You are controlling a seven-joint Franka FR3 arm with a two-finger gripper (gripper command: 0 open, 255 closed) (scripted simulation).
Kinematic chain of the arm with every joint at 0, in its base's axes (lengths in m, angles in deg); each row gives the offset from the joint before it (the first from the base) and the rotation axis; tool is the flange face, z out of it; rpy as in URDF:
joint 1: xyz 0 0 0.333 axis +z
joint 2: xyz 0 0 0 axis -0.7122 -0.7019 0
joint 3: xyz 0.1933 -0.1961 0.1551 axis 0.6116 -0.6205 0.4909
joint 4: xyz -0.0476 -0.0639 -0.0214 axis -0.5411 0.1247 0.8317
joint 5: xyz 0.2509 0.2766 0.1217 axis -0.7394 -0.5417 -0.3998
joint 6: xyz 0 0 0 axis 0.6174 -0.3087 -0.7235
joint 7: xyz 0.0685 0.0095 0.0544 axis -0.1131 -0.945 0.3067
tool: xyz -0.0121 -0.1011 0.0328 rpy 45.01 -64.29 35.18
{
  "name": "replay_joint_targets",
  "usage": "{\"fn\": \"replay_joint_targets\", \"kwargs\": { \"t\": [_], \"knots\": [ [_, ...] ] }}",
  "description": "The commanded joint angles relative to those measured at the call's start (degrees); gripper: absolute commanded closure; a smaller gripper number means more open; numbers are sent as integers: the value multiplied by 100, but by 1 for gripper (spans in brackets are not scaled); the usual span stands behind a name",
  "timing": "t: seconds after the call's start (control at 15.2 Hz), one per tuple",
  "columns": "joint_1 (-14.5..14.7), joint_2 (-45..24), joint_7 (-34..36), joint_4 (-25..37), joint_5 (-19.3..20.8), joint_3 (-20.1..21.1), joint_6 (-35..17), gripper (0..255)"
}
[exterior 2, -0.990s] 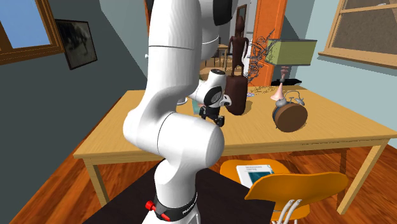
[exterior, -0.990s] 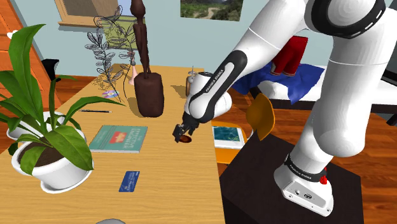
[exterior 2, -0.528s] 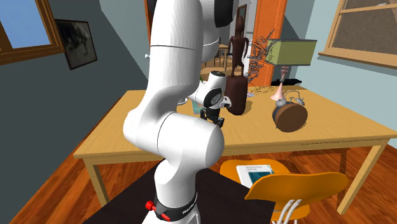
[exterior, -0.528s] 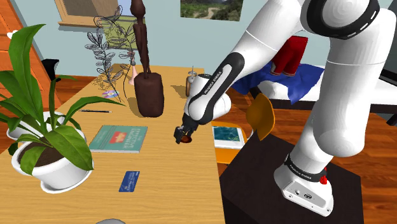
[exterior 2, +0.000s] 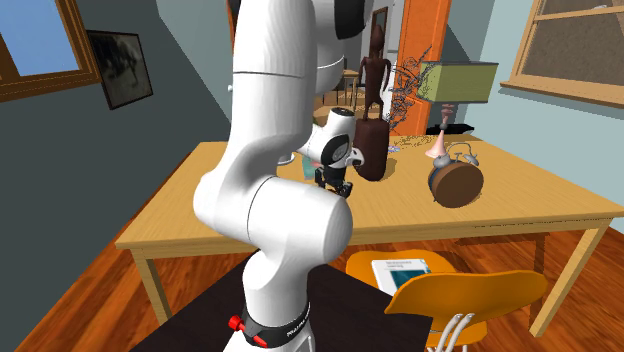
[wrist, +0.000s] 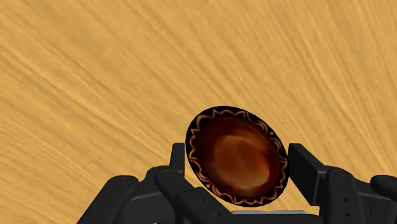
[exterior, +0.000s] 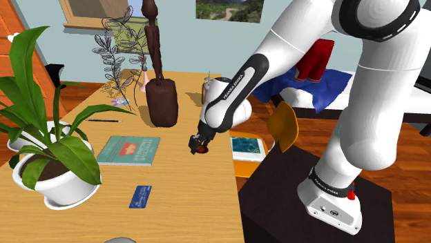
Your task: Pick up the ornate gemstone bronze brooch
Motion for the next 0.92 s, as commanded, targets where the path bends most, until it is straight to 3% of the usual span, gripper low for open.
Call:
{"fn": "replay_joint_targets", "kwargs": {
  "t": [0.0,0.86],
  "knots": [
    [34,162,90,-23,85,-53,142,255],
    [81,1052,570,-24,556,-211,1026,255]
  ]
}}
